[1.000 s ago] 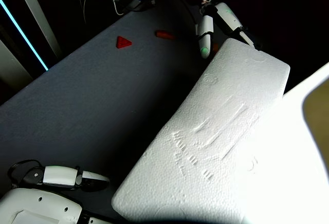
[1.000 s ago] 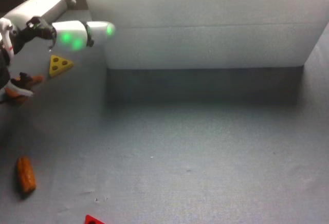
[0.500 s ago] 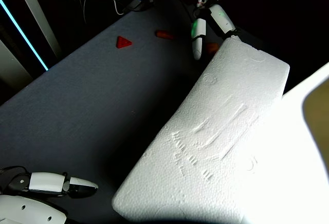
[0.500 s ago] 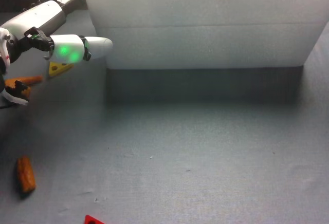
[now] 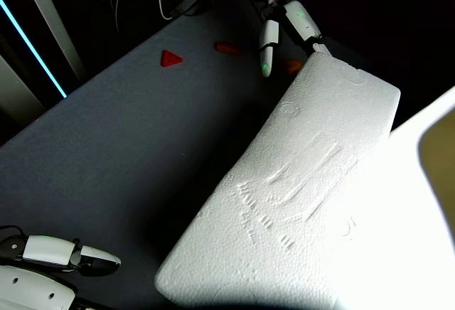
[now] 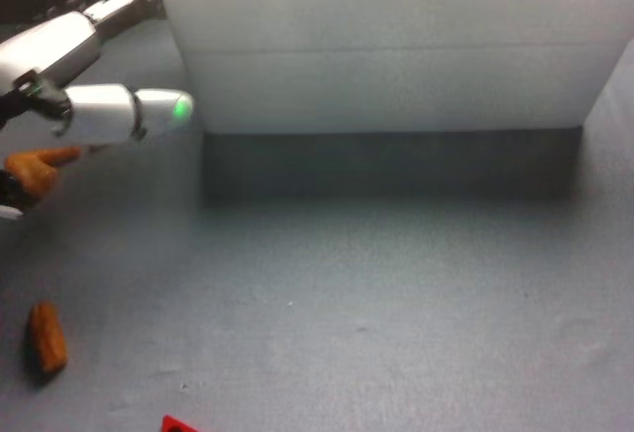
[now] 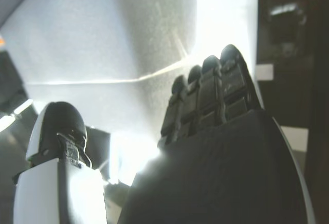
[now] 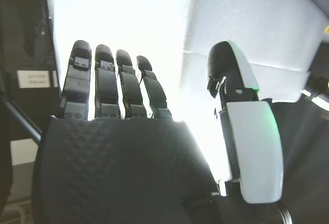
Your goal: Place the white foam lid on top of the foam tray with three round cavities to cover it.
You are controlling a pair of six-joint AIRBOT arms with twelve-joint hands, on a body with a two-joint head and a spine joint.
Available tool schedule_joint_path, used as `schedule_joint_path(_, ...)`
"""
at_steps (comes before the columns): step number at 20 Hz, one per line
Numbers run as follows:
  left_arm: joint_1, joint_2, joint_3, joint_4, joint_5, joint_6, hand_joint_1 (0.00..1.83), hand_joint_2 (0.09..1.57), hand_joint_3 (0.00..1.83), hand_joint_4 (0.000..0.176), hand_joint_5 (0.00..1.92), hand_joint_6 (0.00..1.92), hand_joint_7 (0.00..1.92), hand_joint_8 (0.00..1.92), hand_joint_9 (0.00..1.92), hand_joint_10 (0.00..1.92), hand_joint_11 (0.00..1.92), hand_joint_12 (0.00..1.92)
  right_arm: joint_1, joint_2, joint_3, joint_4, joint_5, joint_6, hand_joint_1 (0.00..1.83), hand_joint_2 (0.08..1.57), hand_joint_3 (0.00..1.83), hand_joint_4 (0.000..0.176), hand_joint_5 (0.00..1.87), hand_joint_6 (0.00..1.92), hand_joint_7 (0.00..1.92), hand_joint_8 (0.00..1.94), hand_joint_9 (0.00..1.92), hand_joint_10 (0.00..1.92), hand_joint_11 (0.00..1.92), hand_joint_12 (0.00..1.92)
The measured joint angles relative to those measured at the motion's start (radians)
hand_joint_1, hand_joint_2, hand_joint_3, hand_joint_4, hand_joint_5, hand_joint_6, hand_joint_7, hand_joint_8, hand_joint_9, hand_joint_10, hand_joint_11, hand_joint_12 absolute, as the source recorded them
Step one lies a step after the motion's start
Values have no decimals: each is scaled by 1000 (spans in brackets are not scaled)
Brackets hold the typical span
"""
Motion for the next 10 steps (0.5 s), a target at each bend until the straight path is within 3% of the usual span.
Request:
schedule_joint_path(1, 37, 35, -14, 29, -11, 5, 535, 1074, 2, 0, 69, 7, 0, 0, 0, 0, 0, 0, -40, 24, -33, -40, 10, 23, 514, 1251, 0, 0, 0, 0, 0, 0, 0, 0, 0, 179)
schedule_joint_path(3, 43, 47, -16, -43, -12, 7, 531, 1067, 0, 9, 65, 4, 0, 0, 0, 0, 0, 0, -59, 21, -43, -22, 18, 42, 545, 1250, 0, 0, 0, 0, 0, 0, 0, 0, 0, 116)
schedule_joint_path(6, 49, 66, -30, -24, -62, 8, 533, 1065, 0, 11, 68, 4, 0, 0, 0, 0, 0, 0, -61, 24, -48, -40, 62, 46, 508, 1250, 0, 0, 0, 0, 0, 0, 0, 0, 0, 99)
schedule_joint_path(8, 57, 66, -33, -24, -68, 8, 554, 1062, 0, 11, 79, 7, 0, 0, 0, 0, 0, 0, -61, 24, -48, -40, 71, 46, 522, 1261, 0, 0, 0, 0, 0, 0, 0, 0, 0, 373)
schedule_joint_path(9, 63, 70, -37, -31, -69, 9, 568, 1068, 0, 0, 87, 9, 0, 0, 0, 0, 0, 0, -64, 24, -48, -36, 71, 46, 522, 1260, 0, 0, 0, 0, 0, 0, 0, 0, 0, 405)
schedule_joint_path(10, 68, 73, -41, -37, -77, 11, 566, 1068, 0, 0, 89, 9, 0, 0, 0, 0, 0, 0, -67, 26, -50, -34, 69, 45, 496, 1255, 0, 0, 0, 0, 0, 0, 0, 0, 0, 416)
